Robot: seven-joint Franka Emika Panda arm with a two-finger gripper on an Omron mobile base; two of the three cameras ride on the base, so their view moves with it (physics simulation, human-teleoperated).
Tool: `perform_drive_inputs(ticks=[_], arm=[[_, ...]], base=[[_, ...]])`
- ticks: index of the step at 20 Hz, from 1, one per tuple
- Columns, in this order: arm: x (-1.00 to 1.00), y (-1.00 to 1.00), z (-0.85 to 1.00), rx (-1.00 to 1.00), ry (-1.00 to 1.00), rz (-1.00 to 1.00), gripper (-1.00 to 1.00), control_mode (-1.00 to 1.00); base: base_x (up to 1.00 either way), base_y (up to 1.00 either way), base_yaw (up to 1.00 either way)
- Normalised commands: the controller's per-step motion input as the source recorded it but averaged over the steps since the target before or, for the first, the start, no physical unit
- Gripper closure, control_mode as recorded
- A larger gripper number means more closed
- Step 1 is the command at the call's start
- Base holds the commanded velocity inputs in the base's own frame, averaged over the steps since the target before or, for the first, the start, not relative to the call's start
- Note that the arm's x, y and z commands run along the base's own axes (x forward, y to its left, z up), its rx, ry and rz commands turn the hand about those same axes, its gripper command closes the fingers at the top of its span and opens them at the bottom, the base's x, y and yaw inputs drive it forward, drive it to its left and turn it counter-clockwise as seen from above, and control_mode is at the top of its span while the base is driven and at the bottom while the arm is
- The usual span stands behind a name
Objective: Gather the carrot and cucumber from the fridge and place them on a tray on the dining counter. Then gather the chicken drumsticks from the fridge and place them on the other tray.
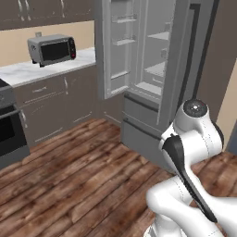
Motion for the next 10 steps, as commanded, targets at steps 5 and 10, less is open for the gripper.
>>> perform_drive_inputs(ticks=[5, 10], arm=[[0.0, 0.0, 0.0, 0.0, 0.0, 0.0, -1.0, 1.0], [0.0, 0.0, 0.0, 0.0, 0.0, 0.0, -1.0, 1.0]], base=[[0.73, 0.11, -0.24], [0.68, 0.25, -0.23]])
